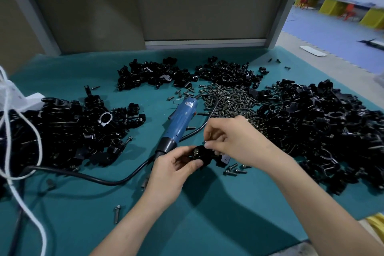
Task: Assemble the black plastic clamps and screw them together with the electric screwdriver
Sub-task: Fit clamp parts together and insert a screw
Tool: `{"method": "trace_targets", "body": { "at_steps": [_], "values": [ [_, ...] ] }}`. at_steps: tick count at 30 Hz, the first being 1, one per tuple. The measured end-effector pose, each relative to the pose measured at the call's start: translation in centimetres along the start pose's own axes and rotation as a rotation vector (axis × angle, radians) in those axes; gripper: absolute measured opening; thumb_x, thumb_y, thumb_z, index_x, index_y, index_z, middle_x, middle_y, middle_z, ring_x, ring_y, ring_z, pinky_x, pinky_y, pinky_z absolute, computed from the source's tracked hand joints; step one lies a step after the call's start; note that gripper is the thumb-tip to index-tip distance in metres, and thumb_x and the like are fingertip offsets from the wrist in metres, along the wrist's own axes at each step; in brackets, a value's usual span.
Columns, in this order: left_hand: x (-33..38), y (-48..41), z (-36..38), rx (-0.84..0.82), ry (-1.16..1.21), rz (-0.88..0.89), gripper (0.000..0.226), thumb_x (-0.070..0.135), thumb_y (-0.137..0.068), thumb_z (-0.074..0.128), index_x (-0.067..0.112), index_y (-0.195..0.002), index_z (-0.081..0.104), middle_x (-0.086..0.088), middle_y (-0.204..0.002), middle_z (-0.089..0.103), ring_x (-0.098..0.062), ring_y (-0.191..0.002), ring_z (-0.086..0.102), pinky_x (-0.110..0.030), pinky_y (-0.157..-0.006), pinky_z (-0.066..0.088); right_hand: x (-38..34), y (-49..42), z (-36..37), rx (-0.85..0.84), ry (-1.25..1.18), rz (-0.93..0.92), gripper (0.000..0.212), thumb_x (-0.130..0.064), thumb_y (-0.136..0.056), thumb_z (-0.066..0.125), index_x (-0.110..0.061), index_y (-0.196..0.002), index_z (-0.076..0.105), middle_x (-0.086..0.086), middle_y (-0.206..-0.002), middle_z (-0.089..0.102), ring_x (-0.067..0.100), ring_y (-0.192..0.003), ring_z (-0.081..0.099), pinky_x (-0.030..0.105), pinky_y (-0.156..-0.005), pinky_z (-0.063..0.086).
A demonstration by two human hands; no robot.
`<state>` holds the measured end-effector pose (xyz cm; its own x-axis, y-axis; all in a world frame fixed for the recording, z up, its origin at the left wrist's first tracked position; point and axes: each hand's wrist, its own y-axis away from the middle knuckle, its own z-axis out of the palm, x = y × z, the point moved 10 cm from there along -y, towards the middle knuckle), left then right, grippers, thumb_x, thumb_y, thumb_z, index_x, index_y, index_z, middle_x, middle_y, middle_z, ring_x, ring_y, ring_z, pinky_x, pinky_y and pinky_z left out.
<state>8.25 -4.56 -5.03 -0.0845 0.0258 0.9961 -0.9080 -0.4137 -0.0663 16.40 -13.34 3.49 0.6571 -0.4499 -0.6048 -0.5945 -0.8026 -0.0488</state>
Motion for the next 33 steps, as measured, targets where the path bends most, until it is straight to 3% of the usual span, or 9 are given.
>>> {"method": "trace_targets", "body": {
  "at_steps": [5, 8, 11, 13, 15, 20, 24, 29, 33],
  "values": [
    [0.0, 0.0, 0.1, -0.006, 0.011, -0.004, 0.029, -0.003, -0.078, 0.071, 0.020, -0.098, 0.070, 0.008, -0.089, 0.075, -0.003, -0.084, 0.067, -0.013, -0.076, 0.050, 2.6, 0.3, 0.5, -0.057, -0.416, 0.144, 0.006, -0.003, -0.088, 0.066, -0.005, -0.084, 0.063, 0.018, -0.073, 0.070, 0.019, -0.053, 0.062, 0.033, -0.053, 0.055],
    [0.0, 0.0, 0.1, -0.017, 0.004, 0.002, 0.030, -0.001, -0.078, 0.071, 0.021, -0.098, 0.071, 0.007, -0.092, 0.075, -0.005, -0.087, 0.069, -0.014, -0.077, 0.050, 3.2, 0.4, 1.8, -0.095, -0.516, 0.193, 0.010, -0.008, -0.085, 0.070, -0.005, -0.079, 0.063, 0.014, -0.058, 0.060, 0.016, -0.046, 0.055, 0.026, -0.046, 0.045],
    [0.0, 0.1, 0.1, -0.015, 0.000, 0.003, 0.031, -0.001, -0.078, 0.072, 0.024, -0.097, 0.071, 0.006, -0.093, 0.075, -0.006, -0.088, 0.069, -0.015, -0.078, 0.050, 3.6, 0.4, 2.6, -0.116, -0.564, 0.227, 0.013, -0.012, -0.084, 0.072, -0.007, -0.077, 0.061, 0.007, -0.059, 0.057, 0.014, -0.044, 0.053, 0.022, -0.043, 0.044],
    [-0.1, 0.1, 0.1, -0.009, 0.006, -0.006, 0.032, -0.001, -0.078, 0.072, 0.026, -0.096, 0.071, 0.007, -0.092, 0.075, -0.005, -0.087, 0.069, -0.014, -0.078, 0.050, 4.2, 0.7, 3.1, -0.152, -0.638, 0.304, 0.016, -0.017, -0.086, 0.070, -0.004, -0.086, 0.061, 0.003, -0.063, 0.062, 0.015, -0.046, 0.057, 0.022, -0.043, 0.046],
    [-0.2, 0.1, 0.1, -0.009, 0.009, -0.012, 0.033, -0.001, -0.078, 0.072, 0.026, -0.095, 0.071, 0.007, -0.093, 0.075, -0.006, -0.088, 0.069, -0.015, -0.077, 0.051, 4.8, 1.1, 3.7, -0.210, -0.701, 0.380, 0.024, -0.023, -0.088, 0.068, -0.001, -0.096, 0.061, 0.007, -0.072, 0.065, 0.020, -0.052, 0.062, 0.025, -0.048, 0.051],
    [0.3, 0.3, 0.3, -0.018, 0.017, 0.006, 0.033, -0.003, -0.077, 0.072, 0.025, -0.095, 0.070, 0.009, -0.094, 0.075, -0.004, -0.089, 0.069, -0.012, -0.077, 0.049, 4.7, 1.9, 5.1, -0.326, -0.778, 0.442, 0.028, -0.028, -0.092, 0.062, -0.001, -0.100, 0.067, 0.016, -0.088, 0.068, 0.026, -0.070, 0.070, 0.032, -0.065, 0.059],
    [0.6, 0.3, 0.2, 0.000, -0.009, 0.027, 0.032, -0.002, -0.078, 0.072, 0.025, -0.095, 0.070, 0.009, -0.094, 0.075, -0.004, -0.088, 0.069, -0.013, -0.078, 0.049, 4.2, 2.1, 5.8, -0.286, -0.925, 0.437, 0.032, -0.031, -0.085, 0.063, -0.001, -0.096, 0.067, 0.024, -0.088, 0.066, 0.028, -0.066, 0.067, 0.028, -0.058, 0.056],
    [2.1, 0.8, -0.2, 0.053, -0.111, 0.141, 0.023, 0.036, -0.078, 0.075, 0.029, -0.099, 0.070, 0.010, -0.099, 0.072, -0.009, -0.094, 0.067, -0.020, -0.085, 0.049, 3.7, 2.1, 5.8, -0.209, -1.061, 0.389, 0.027, -0.034, -0.079, 0.065, -0.008, -0.082, 0.062, 0.016, -0.067, 0.062, 0.024, -0.053, 0.060, 0.024, -0.046, 0.050],
    [3.8, 1.5, 0.3, 0.046, -0.101, 0.270, 0.030, 0.050, -0.085, 0.058, 0.031, -0.107, 0.065, 0.007, -0.105, 0.069, -0.012, -0.102, 0.064, -0.027, -0.092, 0.046, 1.8, 1.9, 5.8, -0.208, -1.170, 0.305, 0.016, -0.033, -0.080, 0.068, -0.019, -0.072, 0.067, 0.012, -0.066, 0.061, 0.022, -0.053, 0.059, 0.023, -0.046, 0.048]
  ]
}}
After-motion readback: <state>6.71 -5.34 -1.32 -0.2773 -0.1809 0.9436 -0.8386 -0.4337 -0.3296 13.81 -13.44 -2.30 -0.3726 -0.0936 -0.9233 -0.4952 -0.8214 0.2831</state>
